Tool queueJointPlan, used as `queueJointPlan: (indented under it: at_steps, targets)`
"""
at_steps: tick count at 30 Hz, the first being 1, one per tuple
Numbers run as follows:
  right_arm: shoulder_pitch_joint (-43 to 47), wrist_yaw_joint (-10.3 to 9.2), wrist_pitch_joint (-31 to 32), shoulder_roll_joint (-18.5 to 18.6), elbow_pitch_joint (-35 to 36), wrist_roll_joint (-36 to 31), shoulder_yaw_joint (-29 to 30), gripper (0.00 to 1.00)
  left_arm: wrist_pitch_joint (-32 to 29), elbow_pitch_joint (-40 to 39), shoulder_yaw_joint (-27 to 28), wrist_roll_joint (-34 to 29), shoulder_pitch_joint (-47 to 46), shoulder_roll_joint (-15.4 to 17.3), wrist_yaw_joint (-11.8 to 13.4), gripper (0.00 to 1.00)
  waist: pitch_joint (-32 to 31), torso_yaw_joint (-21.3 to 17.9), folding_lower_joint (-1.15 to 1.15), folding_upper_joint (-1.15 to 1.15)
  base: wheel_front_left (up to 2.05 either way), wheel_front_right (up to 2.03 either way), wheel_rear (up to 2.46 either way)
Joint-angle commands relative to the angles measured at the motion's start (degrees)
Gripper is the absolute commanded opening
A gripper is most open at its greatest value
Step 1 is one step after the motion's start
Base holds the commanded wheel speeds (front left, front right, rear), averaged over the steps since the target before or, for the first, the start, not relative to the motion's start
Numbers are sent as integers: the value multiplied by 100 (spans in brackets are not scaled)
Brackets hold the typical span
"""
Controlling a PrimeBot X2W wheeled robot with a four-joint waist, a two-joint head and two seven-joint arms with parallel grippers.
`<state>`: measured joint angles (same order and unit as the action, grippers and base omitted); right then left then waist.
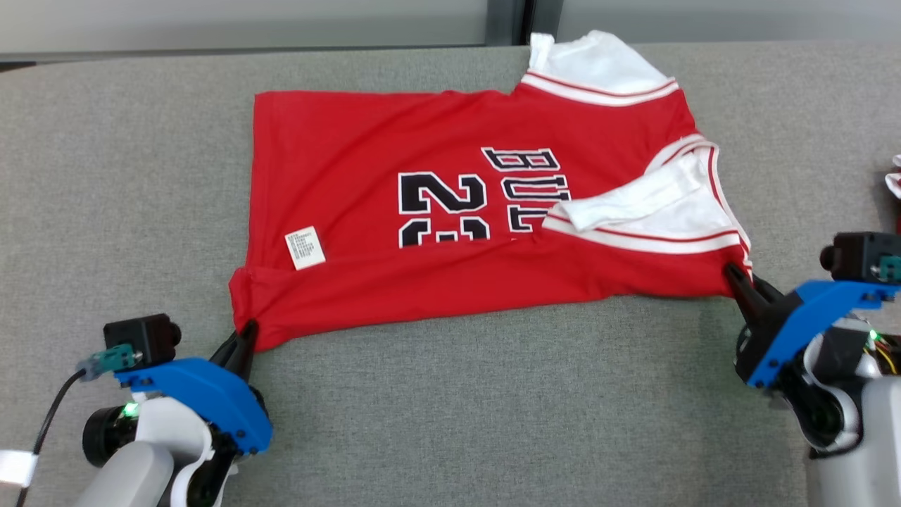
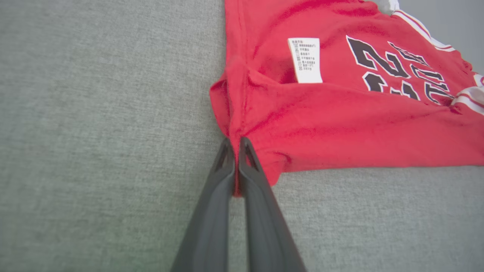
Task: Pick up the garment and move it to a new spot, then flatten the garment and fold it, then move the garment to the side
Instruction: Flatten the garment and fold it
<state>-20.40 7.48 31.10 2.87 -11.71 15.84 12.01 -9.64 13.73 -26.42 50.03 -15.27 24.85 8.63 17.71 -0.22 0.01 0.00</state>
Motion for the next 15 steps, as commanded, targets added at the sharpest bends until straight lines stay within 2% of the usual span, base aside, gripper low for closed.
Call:
queueJointPlan:
  at_steps: [1, 8, 12, 15]
  targets:
    - [207, 3, 63, 7, 225, 72, 51, 0, -34, -145, 48, 34, 145, 123, 42, 0, -100, 12, -1, 0, 0, 0, 0]
    - [1185, 3, 651, 6, 1454, 394, 169, 0, -369, -1406, 197, 230, 900, 578, 347, 0, -344, 7, -1, 0, 0, 0, 0]
    - [1673, 3, 895, 6, 1889, 657, 229, 0, -621, -2127, 247, 334, 1423, 822, 656, 0, -387, -10, -1, 0, 0, 0, 0]
    - [1955, 3, 987, 8, 2024, 810, 321, 0, -767, -2580, 227, 423, 1849, 883, 899, 0, -392, -37, -1, 0, 0, 0, 0]
